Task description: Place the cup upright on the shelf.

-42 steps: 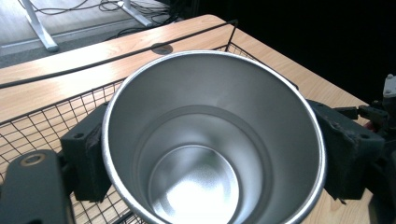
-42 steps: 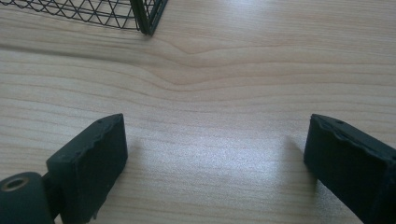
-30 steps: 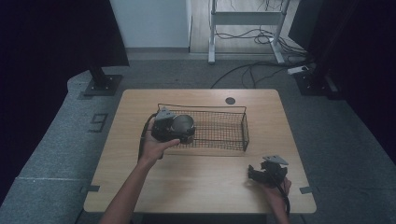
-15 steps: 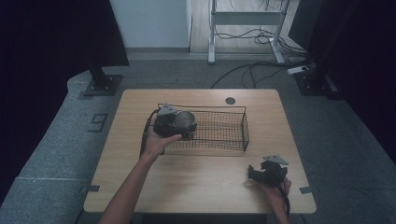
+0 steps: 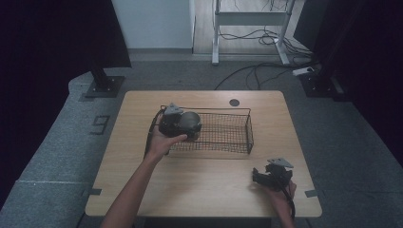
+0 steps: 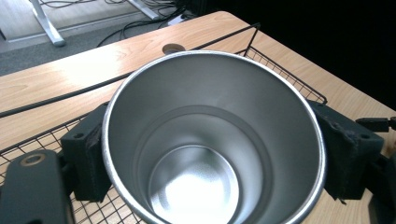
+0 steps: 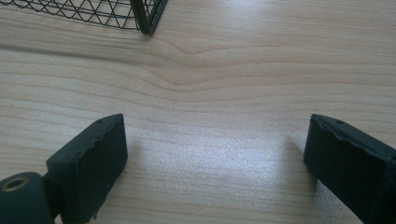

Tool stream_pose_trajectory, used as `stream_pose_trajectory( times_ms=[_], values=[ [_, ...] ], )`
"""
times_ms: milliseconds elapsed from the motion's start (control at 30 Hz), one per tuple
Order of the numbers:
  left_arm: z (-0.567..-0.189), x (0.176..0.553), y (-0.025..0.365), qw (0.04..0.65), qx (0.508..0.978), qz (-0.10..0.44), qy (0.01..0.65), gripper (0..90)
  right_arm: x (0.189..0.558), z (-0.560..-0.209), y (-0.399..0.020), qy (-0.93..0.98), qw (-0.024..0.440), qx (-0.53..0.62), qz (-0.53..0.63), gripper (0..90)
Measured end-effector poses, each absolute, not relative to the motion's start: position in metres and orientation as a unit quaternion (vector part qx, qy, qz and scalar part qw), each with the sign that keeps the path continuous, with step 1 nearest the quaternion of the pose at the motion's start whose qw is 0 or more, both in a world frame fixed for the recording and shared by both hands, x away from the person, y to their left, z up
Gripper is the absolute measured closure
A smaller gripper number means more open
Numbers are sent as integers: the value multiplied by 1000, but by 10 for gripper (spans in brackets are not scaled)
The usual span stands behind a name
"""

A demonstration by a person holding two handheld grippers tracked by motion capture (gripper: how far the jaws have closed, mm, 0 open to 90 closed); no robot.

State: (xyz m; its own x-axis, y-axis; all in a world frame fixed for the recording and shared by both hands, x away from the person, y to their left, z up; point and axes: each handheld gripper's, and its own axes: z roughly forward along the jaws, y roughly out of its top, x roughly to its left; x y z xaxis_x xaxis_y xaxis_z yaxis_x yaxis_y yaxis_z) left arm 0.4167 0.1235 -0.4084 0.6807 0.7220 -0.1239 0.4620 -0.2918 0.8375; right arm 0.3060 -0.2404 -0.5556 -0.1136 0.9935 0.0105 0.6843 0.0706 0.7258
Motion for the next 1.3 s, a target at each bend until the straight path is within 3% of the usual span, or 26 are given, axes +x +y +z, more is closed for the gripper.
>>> stream_pose_trajectory(
  times_ms=[1300],
  values=[
    [-440,451,113,439,794,121,403,145,306,-556,-240,684,259,613,298,60]
  ],
)
